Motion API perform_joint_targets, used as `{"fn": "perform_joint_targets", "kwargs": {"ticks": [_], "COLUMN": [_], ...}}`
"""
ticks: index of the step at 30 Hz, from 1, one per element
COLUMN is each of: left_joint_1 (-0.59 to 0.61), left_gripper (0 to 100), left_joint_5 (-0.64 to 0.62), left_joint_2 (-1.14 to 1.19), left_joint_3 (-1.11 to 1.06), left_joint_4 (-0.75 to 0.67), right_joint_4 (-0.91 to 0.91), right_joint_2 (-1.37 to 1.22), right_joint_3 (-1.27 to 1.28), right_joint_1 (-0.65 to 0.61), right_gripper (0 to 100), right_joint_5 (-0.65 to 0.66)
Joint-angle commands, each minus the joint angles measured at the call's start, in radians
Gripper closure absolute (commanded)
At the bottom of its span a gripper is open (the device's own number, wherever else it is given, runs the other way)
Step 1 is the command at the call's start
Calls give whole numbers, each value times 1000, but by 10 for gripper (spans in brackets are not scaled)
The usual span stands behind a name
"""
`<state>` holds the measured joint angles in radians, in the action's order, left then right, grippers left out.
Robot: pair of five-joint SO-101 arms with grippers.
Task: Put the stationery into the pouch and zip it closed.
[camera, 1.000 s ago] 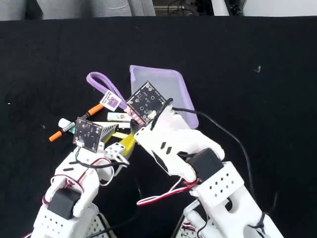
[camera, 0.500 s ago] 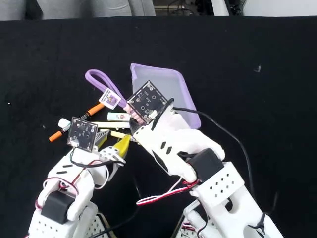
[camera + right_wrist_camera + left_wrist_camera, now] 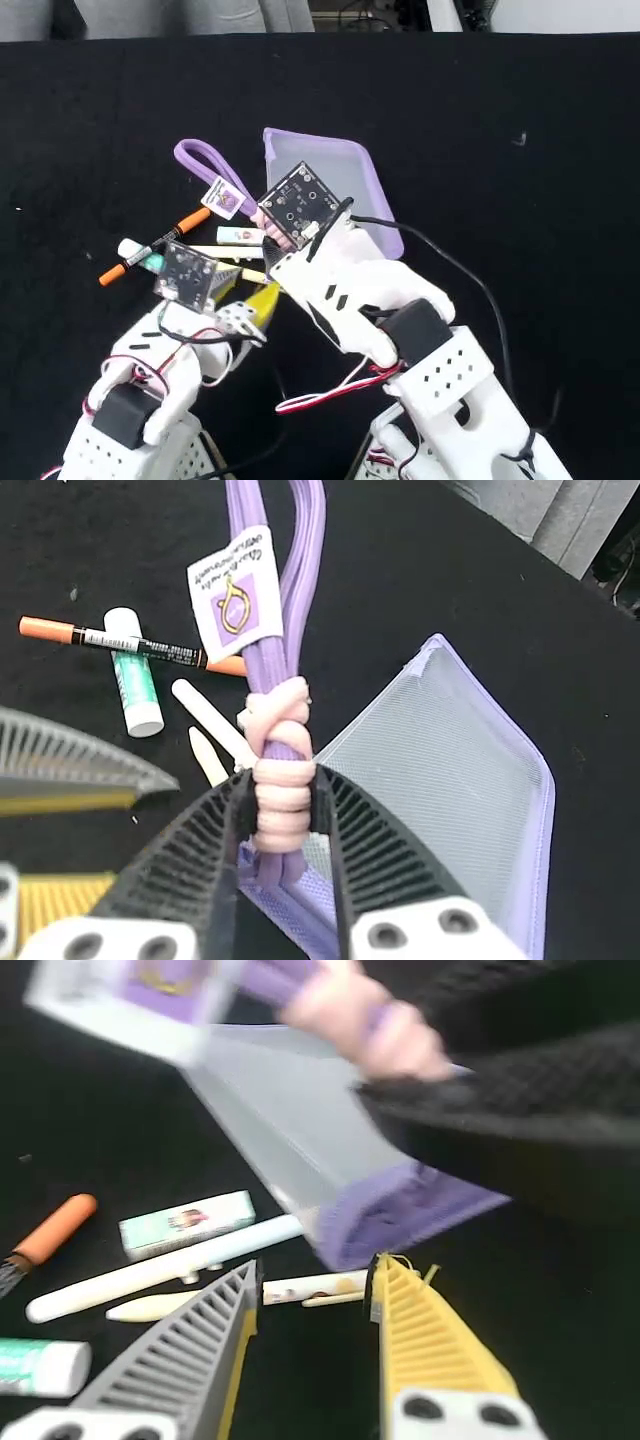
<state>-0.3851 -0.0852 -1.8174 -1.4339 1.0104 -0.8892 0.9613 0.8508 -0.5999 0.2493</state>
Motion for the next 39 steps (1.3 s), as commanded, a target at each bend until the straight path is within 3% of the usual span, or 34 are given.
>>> {"fn": "perform_joint_targets", "kwargs": {"ticks": [1,10,18,35,39], "left_joint_1": [-27,59,62,51,2], "left_gripper": [808,808,808,813,827], "left_joint_5": [9,9,9,2,8], "left_joint_2": [-8,-8,-8,-6,-6], "left_joint_3": [-28,-102,-165,-179,-179], "left_joint_4": [-77,-224,-315,-371,-367], "right_joint_4": [23,18,17,17,17], "right_joint_2": [24,24,24,25,25], "right_joint_3": [-12,-12,-10,-1,-1], "right_joint_1": [18,18,18,17,17], "right_gripper": [988,988,988,988,988], "right_joint_5": [9,9,8,9,9]}}
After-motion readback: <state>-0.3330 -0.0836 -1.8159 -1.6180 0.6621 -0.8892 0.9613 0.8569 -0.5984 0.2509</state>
